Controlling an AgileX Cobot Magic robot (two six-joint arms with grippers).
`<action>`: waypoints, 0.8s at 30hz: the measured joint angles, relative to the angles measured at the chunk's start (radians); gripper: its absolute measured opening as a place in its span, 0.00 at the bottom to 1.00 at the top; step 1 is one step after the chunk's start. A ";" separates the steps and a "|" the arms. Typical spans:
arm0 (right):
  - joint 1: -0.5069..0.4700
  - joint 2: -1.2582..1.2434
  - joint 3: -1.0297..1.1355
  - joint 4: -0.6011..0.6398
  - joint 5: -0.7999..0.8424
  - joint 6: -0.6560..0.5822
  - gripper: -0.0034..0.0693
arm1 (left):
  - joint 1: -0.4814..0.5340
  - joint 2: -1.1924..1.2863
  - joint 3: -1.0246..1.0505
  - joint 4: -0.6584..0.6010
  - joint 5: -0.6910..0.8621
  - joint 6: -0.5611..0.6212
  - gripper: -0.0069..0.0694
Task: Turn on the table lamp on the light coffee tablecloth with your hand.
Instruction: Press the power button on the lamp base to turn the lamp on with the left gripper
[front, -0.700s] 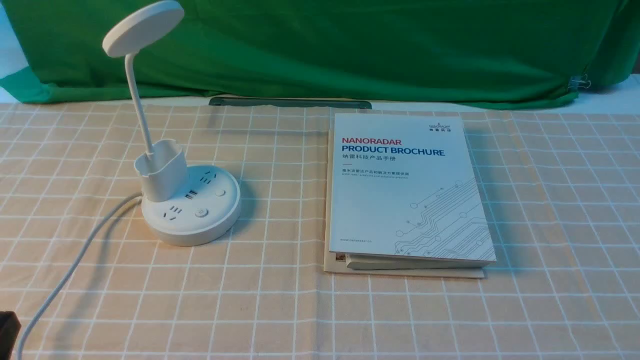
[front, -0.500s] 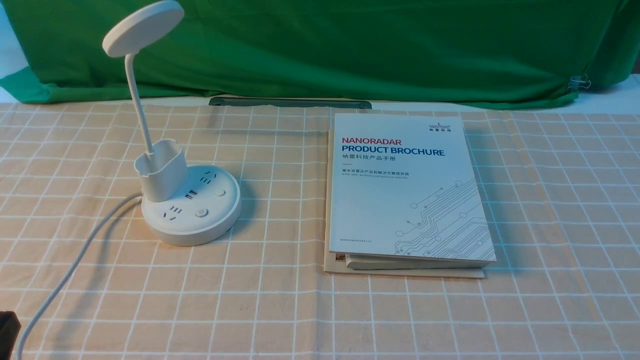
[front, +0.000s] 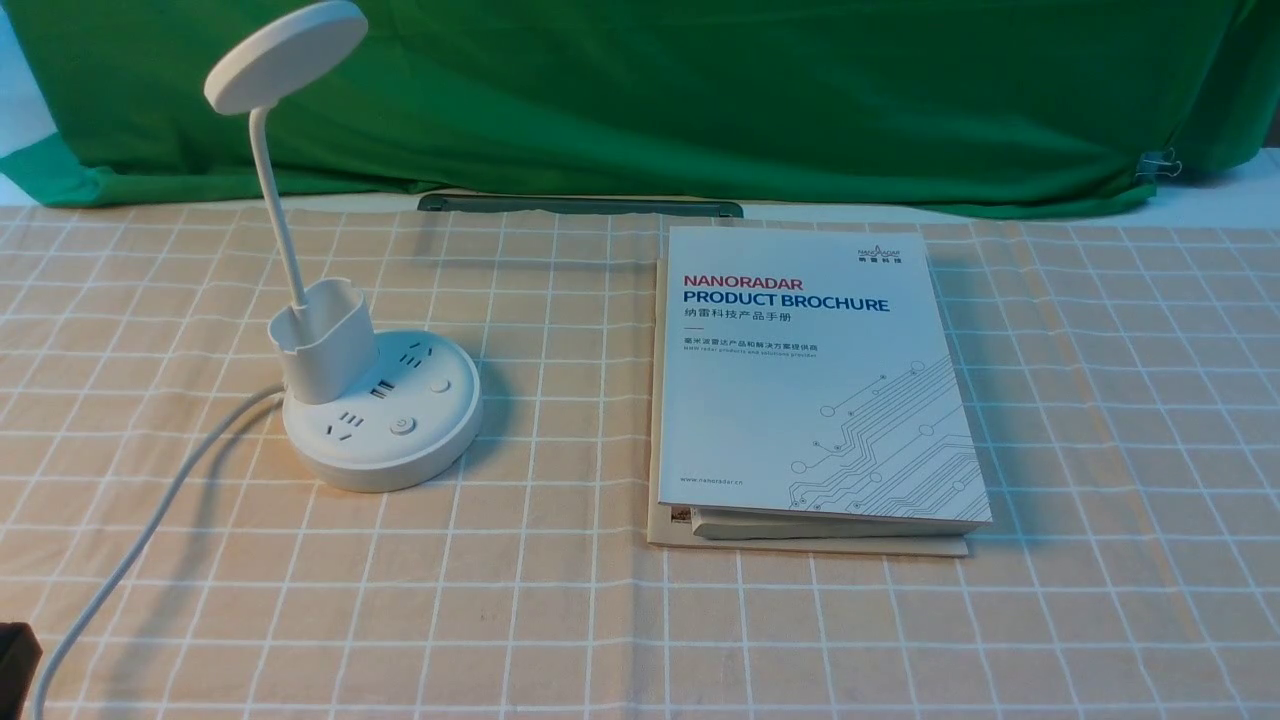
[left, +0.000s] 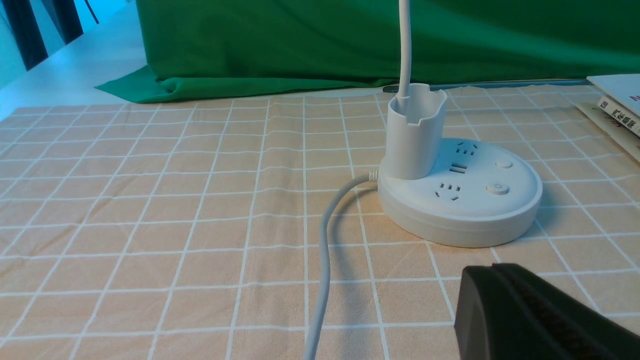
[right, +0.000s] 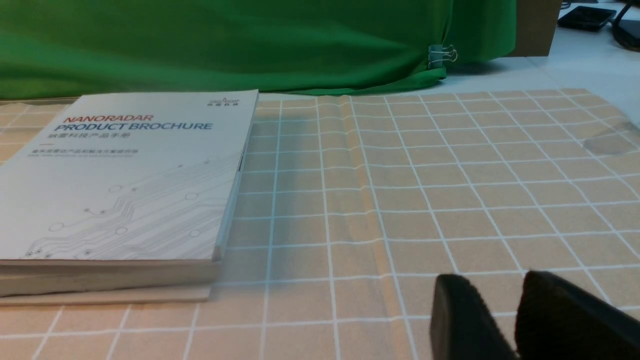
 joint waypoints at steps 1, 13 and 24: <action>0.000 0.000 0.000 0.000 0.000 0.000 0.37 | 0.000 0.000 0.000 0.000 0.000 0.000 0.09; 0.000 0.000 0.000 0.000 0.000 0.000 0.37 | 0.000 0.000 0.000 0.000 0.000 0.000 0.09; 0.000 0.000 0.000 0.000 0.000 0.000 0.37 | 0.000 0.000 0.000 0.038 -0.098 0.012 0.09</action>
